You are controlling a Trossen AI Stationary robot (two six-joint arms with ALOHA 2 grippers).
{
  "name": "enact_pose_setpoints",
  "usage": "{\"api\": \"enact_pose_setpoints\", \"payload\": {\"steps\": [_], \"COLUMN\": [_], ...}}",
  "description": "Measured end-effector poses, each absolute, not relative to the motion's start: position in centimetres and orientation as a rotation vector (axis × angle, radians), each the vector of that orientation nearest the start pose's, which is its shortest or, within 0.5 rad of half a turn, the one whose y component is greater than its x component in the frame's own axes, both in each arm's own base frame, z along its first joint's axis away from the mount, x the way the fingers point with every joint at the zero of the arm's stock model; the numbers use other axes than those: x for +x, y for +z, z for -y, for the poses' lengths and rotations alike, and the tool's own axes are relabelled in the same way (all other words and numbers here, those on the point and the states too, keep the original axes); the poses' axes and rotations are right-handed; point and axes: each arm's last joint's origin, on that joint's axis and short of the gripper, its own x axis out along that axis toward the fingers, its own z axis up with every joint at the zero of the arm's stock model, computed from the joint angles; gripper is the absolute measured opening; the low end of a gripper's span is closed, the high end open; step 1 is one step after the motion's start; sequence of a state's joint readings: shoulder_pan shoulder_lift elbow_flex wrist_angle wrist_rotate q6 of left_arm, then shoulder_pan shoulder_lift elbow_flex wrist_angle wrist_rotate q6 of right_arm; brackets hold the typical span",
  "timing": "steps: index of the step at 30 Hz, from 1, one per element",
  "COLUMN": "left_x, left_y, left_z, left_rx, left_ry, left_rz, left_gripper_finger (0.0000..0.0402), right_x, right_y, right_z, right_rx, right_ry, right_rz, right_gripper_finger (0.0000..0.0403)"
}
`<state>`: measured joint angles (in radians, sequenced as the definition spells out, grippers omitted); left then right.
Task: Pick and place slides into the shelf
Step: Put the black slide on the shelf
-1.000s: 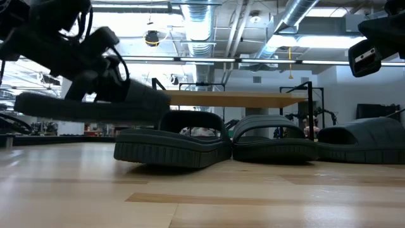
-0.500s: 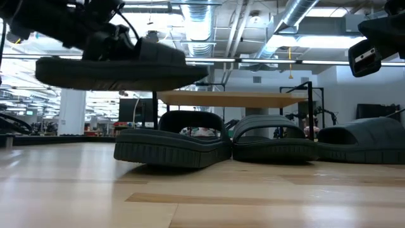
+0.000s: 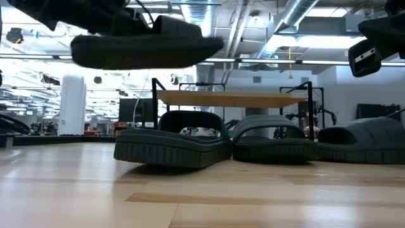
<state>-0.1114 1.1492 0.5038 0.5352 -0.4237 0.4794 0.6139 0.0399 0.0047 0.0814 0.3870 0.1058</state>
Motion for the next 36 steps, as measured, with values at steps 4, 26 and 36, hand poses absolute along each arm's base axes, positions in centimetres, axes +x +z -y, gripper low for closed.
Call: {"api": "enact_pose_setpoints", "payload": {"steps": [4, 26, 36], "left_x": [24.2, 25.4, 30.4], "left_y": [24.8, 32.4, 35.1], "left_z": [0.8, -4.7, -6.2], "left_rx": [0.504, 0.327, 0.315], "left_ry": [0.298, 0.408, 0.548], "left_rz": [-0.134, 0.131, 0.045], "left_gripper_finger": [0.0, 0.0, 0.0], "right_x": [8.6, 8.6, 8.6], "right_y": [17.0, 17.0, 17.0], "right_z": [-4.7, -4.7, -4.7], "right_rx": [0.127, 0.127, 0.127], "right_ry": [0.229, 0.228, 0.228], "right_rz": [0.028, 0.028, 0.029], "right_gripper_finger": [0.0, 0.0, 0.0]}}
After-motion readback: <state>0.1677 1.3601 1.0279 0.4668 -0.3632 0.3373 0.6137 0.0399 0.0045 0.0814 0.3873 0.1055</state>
